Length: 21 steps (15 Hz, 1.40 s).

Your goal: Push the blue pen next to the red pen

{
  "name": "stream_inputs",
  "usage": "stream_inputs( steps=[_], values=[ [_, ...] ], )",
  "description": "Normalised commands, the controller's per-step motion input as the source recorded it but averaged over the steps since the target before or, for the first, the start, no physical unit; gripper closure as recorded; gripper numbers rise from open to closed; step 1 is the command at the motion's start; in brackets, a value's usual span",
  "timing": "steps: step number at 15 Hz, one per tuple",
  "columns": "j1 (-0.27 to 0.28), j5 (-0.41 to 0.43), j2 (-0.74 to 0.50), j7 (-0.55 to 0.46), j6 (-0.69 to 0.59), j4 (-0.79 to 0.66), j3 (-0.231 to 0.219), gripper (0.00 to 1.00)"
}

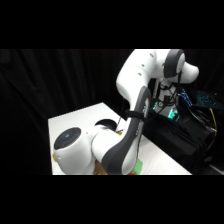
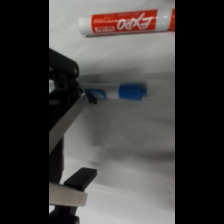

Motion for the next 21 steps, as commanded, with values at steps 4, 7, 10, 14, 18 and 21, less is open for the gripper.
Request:
stream_inputs(
  steps=[4, 7, 10, 14, 18, 21],
  values=[
    [-0.089, 0.079, -0.08, -0.14, 0.1, -0.07, -0.062, 0.0],
    [-0.072, 0.076, -0.14, -0.14, 0.1, -0.13, -0.034, 0.0],
    [-0.076, 0.115, -0.37, -0.18, 0.04, -0.36, 0.037, 0.0],
    [-0.098, 0.163, -0.75, -0.14, -0.19, -0.68, 0.054, 0.0],
    [-0.079, 0.162, -0.91, -0.07, -0.24, -0.8, -0.004, 0.0],
    [-0.072, 0.166, -0.82, -0.1, -0.22, -0.75, -0.03, 0.0]
  ],
)
